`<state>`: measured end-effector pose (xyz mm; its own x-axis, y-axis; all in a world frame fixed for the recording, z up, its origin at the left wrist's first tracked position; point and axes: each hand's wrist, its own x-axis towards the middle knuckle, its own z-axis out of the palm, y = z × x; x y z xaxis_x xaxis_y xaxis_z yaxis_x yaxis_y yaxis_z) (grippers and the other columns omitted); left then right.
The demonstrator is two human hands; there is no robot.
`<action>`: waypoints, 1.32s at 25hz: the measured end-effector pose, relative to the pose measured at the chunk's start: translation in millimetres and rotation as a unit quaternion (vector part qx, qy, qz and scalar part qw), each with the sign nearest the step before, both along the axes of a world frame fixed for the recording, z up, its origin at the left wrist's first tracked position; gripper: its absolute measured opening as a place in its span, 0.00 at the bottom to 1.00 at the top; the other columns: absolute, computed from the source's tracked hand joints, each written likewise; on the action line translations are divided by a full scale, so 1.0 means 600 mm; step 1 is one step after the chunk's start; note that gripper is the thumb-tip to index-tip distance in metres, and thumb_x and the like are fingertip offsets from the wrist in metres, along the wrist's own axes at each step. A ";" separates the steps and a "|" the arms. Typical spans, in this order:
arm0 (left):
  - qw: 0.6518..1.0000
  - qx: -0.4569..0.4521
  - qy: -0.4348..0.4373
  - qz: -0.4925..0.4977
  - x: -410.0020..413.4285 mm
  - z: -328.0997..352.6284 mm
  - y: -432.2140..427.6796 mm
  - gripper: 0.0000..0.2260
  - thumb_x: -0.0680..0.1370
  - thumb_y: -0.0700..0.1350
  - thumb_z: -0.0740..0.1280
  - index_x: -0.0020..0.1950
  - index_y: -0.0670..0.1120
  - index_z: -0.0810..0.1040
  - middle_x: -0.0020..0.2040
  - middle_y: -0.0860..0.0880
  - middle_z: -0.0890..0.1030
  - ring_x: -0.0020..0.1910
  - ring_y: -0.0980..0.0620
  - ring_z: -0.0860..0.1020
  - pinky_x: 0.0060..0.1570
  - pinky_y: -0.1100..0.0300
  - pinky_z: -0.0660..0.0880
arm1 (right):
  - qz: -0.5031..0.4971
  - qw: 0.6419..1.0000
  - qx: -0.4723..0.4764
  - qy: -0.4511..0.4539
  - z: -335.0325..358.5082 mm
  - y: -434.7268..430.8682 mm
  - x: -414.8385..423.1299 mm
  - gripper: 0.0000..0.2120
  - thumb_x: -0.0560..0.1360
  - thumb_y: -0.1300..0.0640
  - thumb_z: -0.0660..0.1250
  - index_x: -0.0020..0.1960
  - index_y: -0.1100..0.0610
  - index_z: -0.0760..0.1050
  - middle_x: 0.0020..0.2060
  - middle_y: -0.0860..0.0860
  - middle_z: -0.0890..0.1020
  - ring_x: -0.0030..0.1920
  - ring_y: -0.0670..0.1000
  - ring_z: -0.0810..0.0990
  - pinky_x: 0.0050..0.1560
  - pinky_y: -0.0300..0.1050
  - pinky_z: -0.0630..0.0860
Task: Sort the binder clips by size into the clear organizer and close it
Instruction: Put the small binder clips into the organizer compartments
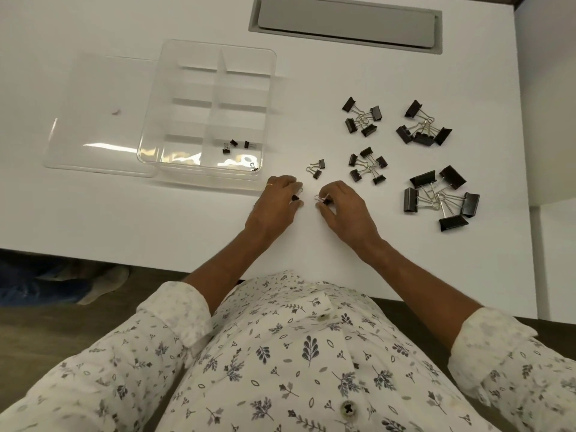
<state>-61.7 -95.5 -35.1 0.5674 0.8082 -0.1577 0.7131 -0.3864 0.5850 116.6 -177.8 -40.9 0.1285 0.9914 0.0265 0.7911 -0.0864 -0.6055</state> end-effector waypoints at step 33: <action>0.991 -0.073 -0.064 -0.095 -0.088 0.022 0.025 0.14 0.82 0.41 0.62 0.65 0.45 0.82 0.55 0.47 0.82 0.57 0.49 0.78 0.55 0.58 0.74 | -0.383 0.727 -0.105 0.559 0.075 0.033 -0.073 0.06 0.79 0.66 0.68 0.55 0.62 0.77 0.45 0.53 0.82 0.45 0.48 0.81 0.45 0.36 0.81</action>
